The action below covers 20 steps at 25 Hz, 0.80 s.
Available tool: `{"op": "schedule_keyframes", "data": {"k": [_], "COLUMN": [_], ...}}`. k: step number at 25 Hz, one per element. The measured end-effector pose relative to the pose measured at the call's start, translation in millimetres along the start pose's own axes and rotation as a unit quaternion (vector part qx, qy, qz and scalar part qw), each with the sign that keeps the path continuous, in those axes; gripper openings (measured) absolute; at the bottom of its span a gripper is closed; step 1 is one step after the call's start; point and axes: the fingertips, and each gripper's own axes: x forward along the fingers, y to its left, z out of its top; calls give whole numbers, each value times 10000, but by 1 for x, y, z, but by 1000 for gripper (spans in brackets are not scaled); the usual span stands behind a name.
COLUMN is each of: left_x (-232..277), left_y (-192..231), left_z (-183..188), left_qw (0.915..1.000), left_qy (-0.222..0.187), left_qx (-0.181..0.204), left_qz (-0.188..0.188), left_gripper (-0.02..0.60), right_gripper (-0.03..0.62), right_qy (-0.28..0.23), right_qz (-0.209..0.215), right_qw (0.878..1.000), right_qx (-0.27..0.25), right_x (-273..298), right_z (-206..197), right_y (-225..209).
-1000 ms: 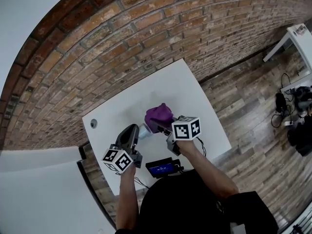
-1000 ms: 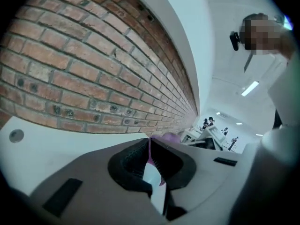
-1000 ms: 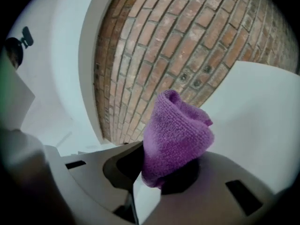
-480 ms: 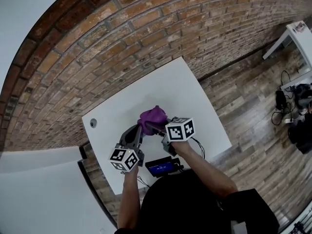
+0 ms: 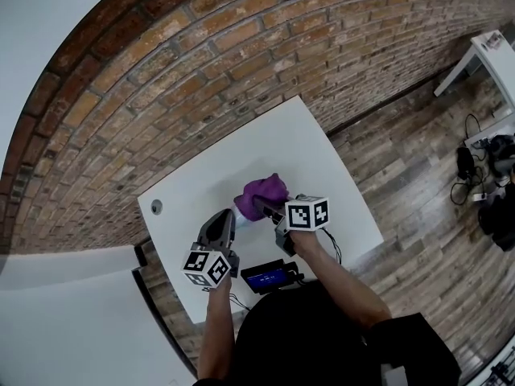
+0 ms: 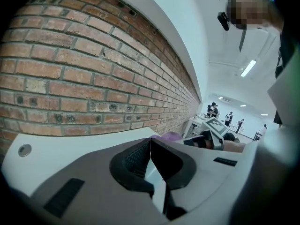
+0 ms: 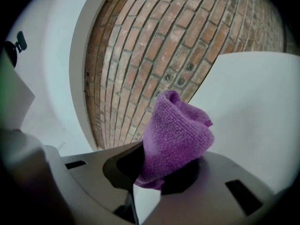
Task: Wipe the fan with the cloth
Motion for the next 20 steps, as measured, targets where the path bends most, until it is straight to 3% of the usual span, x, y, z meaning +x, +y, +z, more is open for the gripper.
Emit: {"op": "schedule_keyframes", "data": {"k": [3,7,10,16,18,20], "left_x": [1,1,2,2,1,1], "left_y": [4,6,5,4,5,6], "left_z": [-5,-6,-7,-7,-7,-6], "left_qw": [9999,9997,9997,9998,9998,9998], "left_qy": [100,11,41,24,5,-20], "left_qx": [-19,-170,-166,-125,-142,-144], "left_qz": [60,174,169,164,158,165], "left_gripper": [6,6,5,5,5,5], "right_gripper": [72,72,72,72,72,72], "right_qy": [-206,187,386,1043,853,513], "right_qz": [38,416,314,-438,-372,-46], "right_qw": [9989,9947,9957,9924,9947,9973], "right_qx": [-417,-925,-778,-490,-443,-516], "right_x": [-11,5,15,13,8,5], "right_z": [16,-5,-26,-57,-45,-22], "right_y": [14,44,32,-25,-20,1]}}
